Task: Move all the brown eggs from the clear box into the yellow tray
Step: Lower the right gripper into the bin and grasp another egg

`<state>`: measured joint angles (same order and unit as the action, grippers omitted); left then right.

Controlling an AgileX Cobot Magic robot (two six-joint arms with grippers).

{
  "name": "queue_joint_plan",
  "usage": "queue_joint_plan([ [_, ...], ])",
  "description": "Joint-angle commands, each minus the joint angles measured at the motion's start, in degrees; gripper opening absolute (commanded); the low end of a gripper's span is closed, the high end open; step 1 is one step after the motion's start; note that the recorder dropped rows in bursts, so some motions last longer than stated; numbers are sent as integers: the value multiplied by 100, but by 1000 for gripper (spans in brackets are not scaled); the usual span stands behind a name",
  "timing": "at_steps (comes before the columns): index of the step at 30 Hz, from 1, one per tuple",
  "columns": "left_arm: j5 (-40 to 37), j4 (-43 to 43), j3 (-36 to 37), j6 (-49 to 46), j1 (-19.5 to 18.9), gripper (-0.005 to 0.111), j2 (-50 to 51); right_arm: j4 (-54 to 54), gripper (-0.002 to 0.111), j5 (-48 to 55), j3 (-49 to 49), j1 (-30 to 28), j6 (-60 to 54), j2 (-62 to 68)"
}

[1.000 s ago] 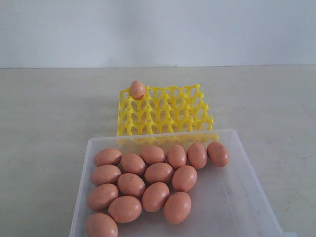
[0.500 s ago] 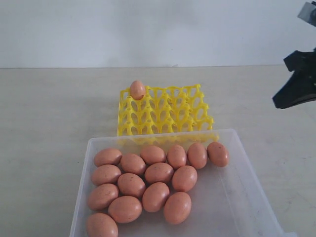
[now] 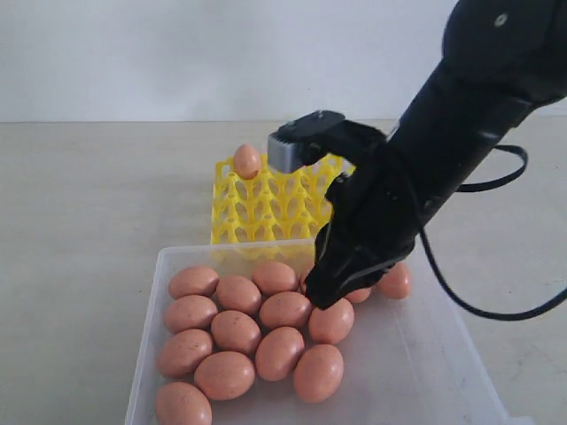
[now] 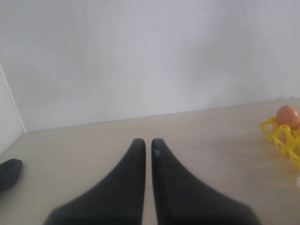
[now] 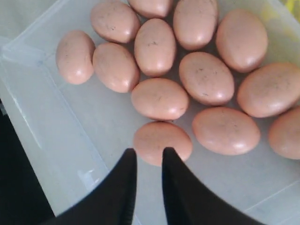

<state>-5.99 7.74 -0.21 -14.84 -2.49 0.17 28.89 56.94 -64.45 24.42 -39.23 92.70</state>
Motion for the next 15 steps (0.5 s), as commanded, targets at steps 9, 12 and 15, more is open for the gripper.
queue_joint_plan([
  [9,38,16,21,-16,37,4,-17,-143,43,-320,-21,356,1811,966],
  [12,38,16,21,-16,37,4,-17,-351,43,-444,-32,356,1430,966],
  [15,38,16,21,-16,37,4,-17,-752,43,-227,-151,356,1380,966],
])
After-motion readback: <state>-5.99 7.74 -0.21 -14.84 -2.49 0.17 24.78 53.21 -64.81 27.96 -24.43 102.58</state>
